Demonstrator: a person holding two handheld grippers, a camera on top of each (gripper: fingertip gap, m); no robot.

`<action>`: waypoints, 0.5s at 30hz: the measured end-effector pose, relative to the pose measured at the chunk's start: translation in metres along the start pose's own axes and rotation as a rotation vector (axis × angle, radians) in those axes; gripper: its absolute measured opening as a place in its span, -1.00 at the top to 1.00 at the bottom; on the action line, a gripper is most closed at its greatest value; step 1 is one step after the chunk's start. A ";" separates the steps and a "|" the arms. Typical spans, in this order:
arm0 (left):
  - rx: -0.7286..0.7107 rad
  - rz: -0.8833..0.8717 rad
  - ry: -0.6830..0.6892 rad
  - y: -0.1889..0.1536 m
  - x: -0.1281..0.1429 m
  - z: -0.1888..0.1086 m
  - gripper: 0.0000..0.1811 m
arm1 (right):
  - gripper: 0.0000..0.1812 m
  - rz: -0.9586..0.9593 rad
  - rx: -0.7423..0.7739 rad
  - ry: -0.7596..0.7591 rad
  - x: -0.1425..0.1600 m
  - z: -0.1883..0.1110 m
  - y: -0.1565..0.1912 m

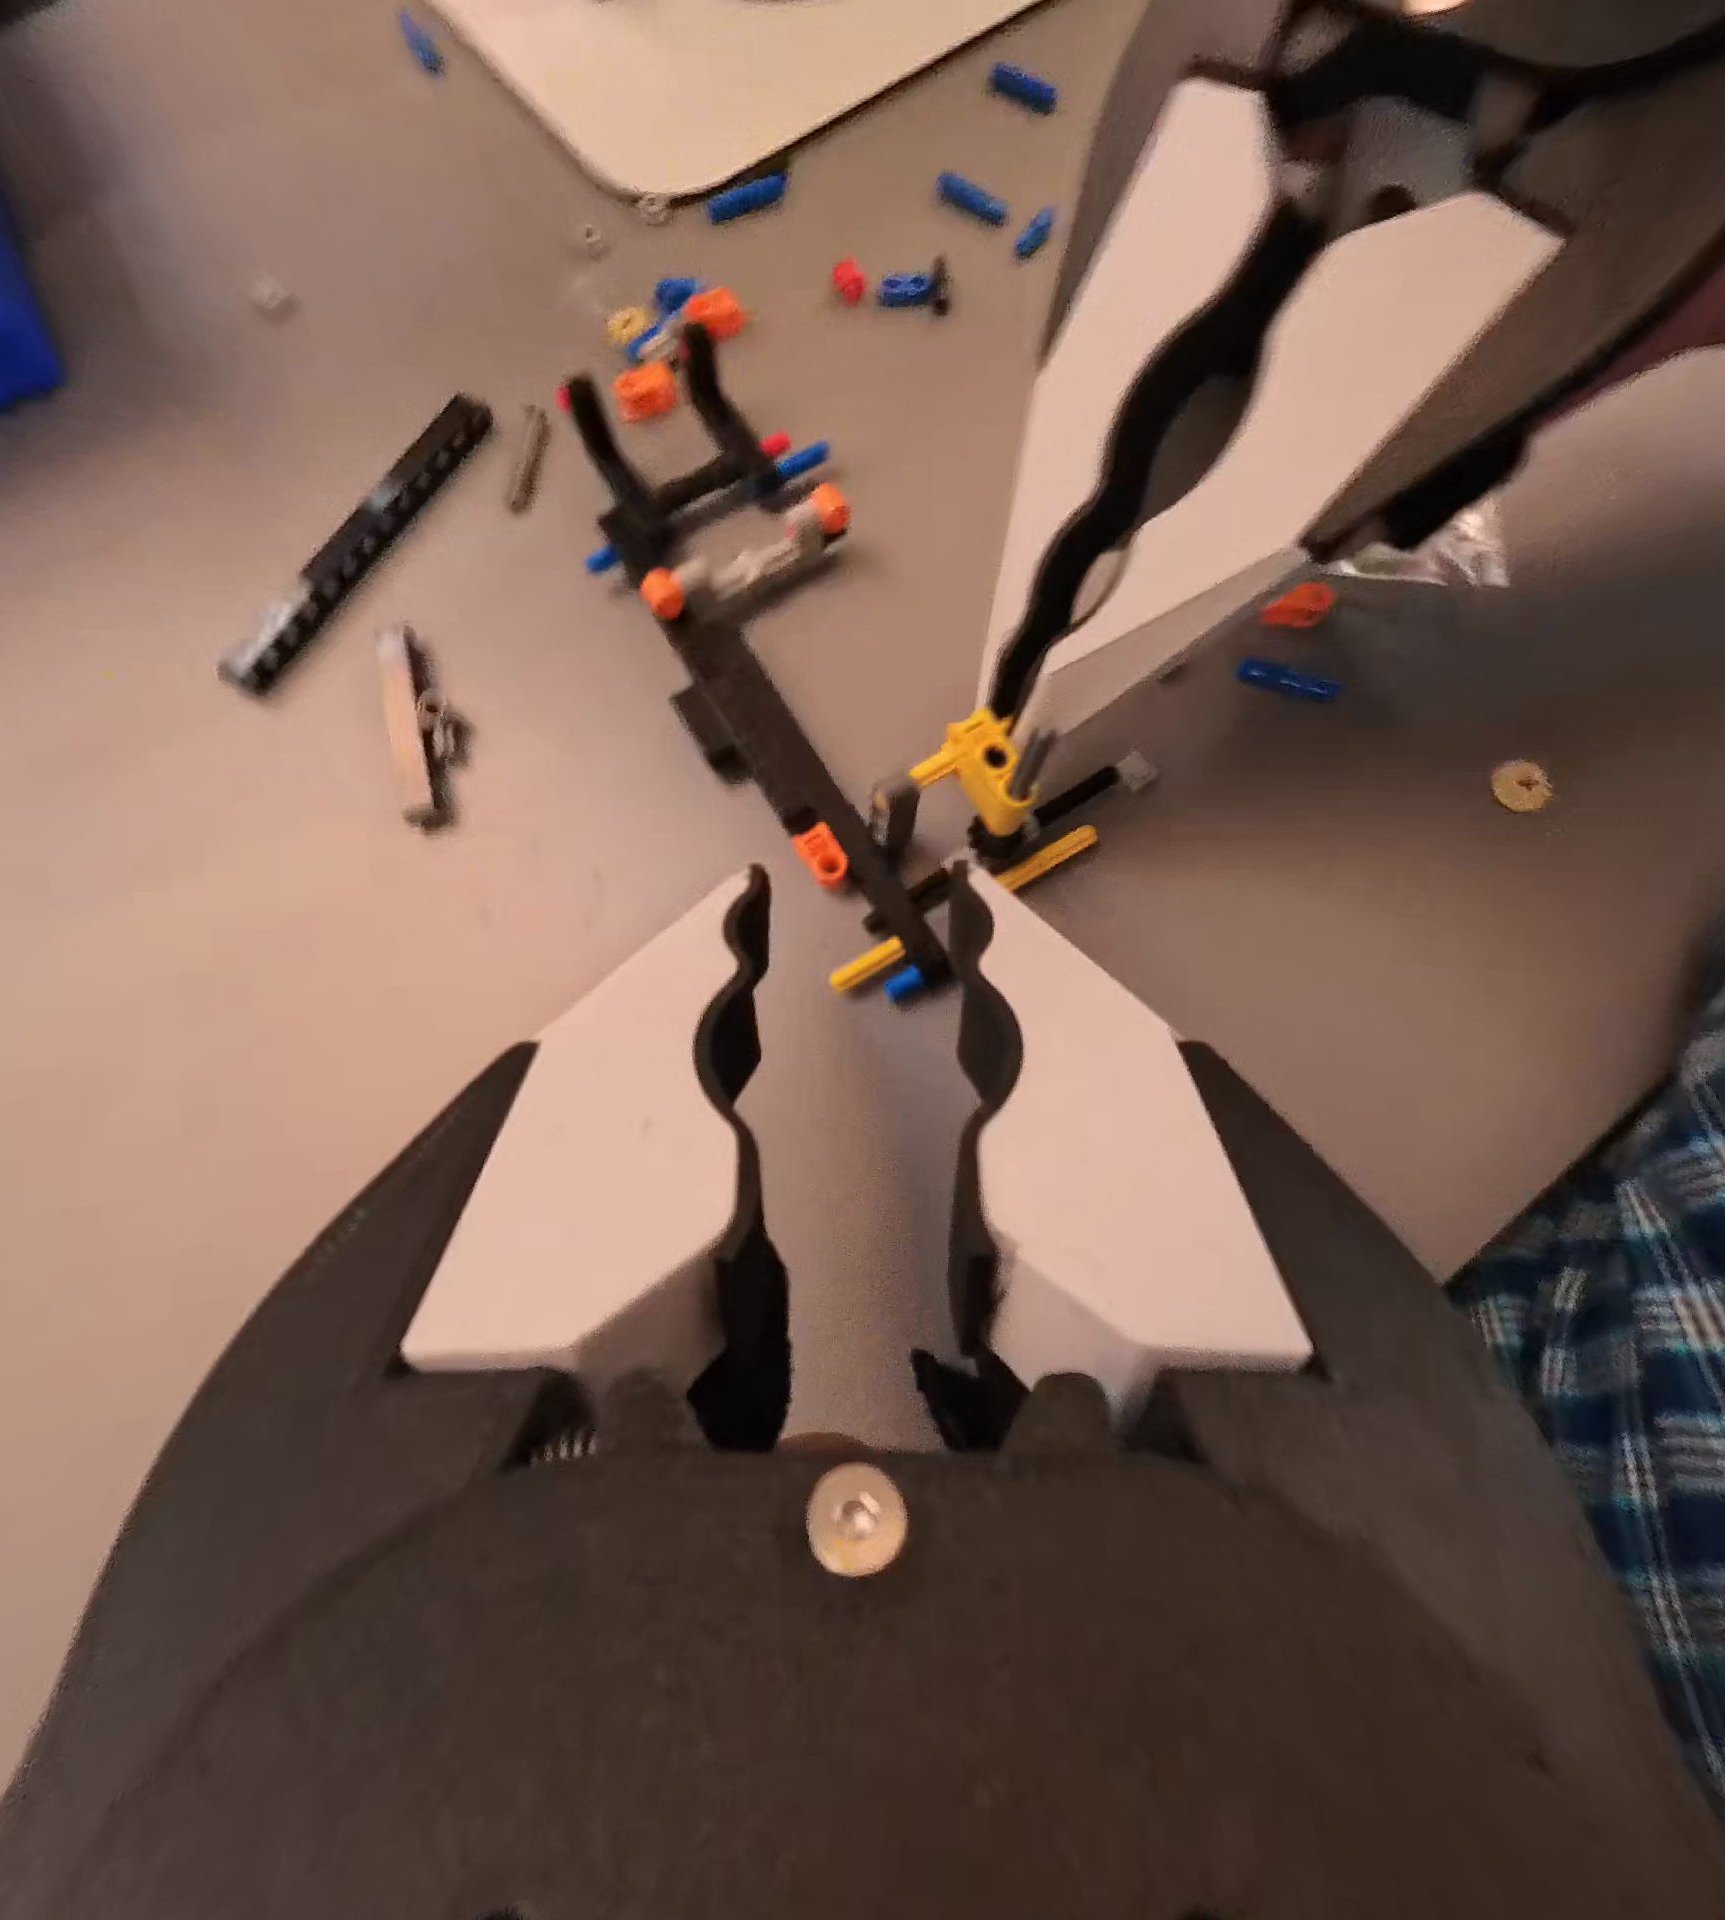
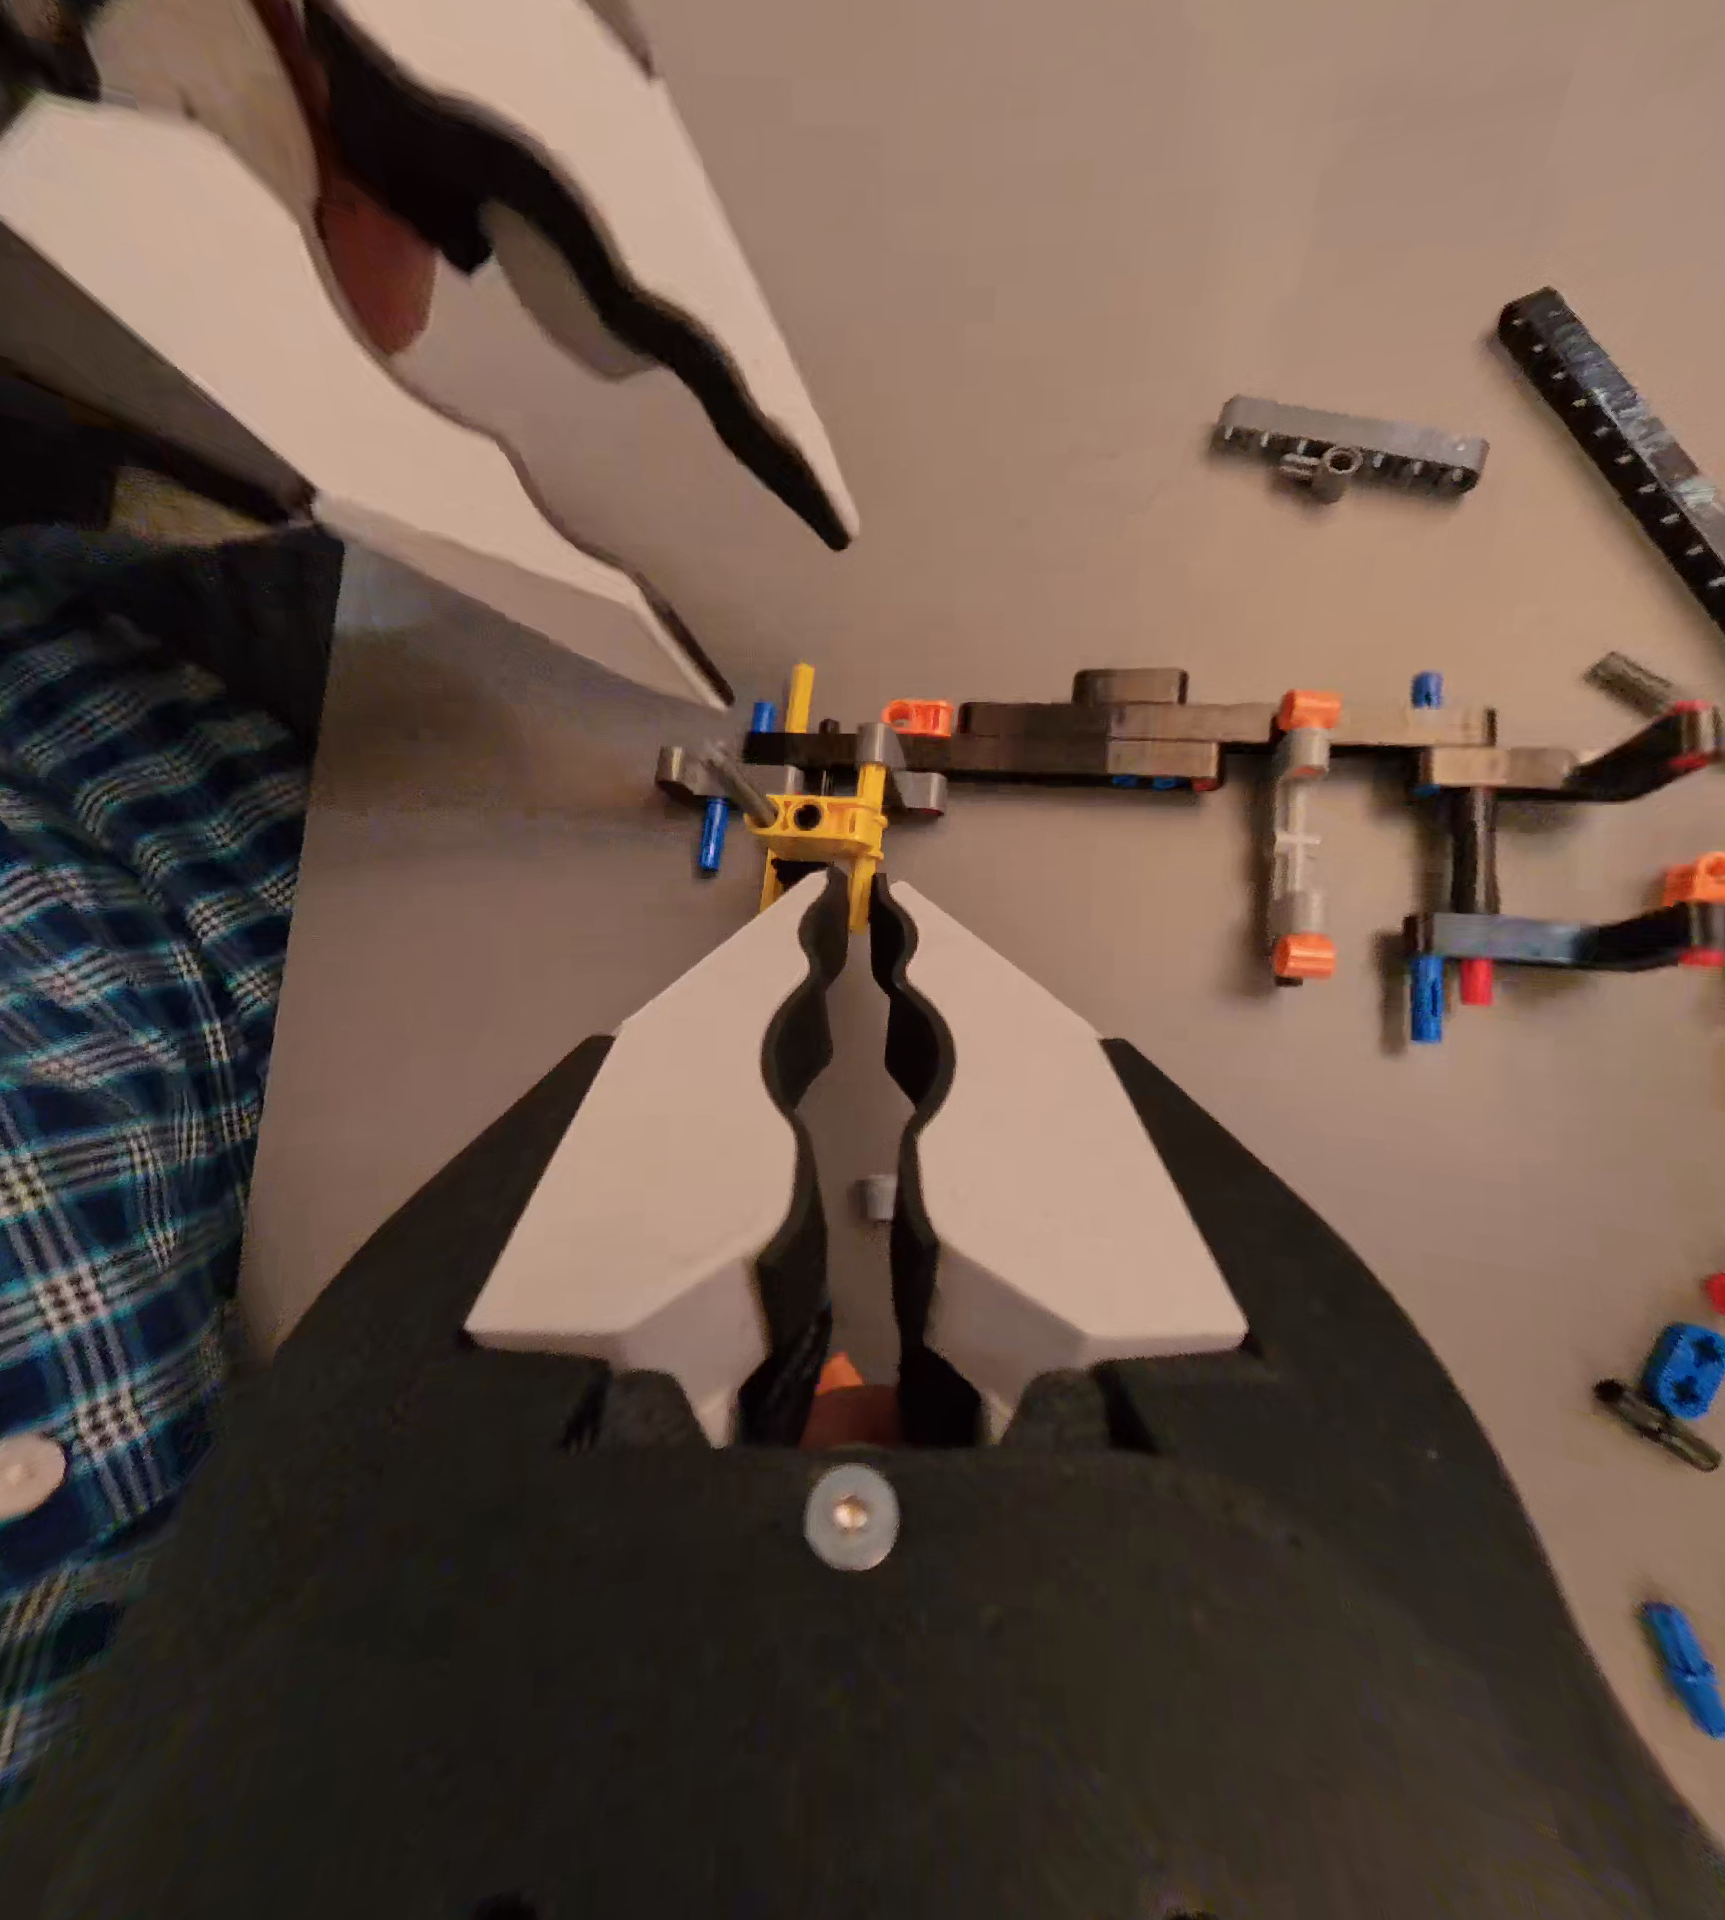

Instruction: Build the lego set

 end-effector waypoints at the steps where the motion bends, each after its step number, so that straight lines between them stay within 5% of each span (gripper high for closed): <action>1: 0.037 0.071 -0.002 -0.001 -0.006 0.001 0.69 | 0.98 -0.012 -0.026 0.005 -0.001 -0.001 -0.002; 6: 0.160 0.338 0.104 -0.005 -0.014 0.031 0.72 | 0.98 -0.113 -0.128 0.068 -0.002 -0.003 -0.005; 9: 0.240 0.394 0.123 -0.007 -0.015 0.039 0.92 | 0.98 -0.153 -0.162 0.093 -0.002 -0.002 -0.006; 15: 0.265 0.445 0.081 -0.006 -0.014 0.041 0.94 | 0.98 -0.179 -0.204 0.086 -0.001 -0.004 -0.015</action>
Point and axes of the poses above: each gripper's, where its closed fingertips meet, z out along the fingers, x out of its underside, y = z × x across the jaws, the point moved 10 cm from there along -z, back along the fingers, and after that the axes turned 2 degrees about -x, right-handed, at the moved point
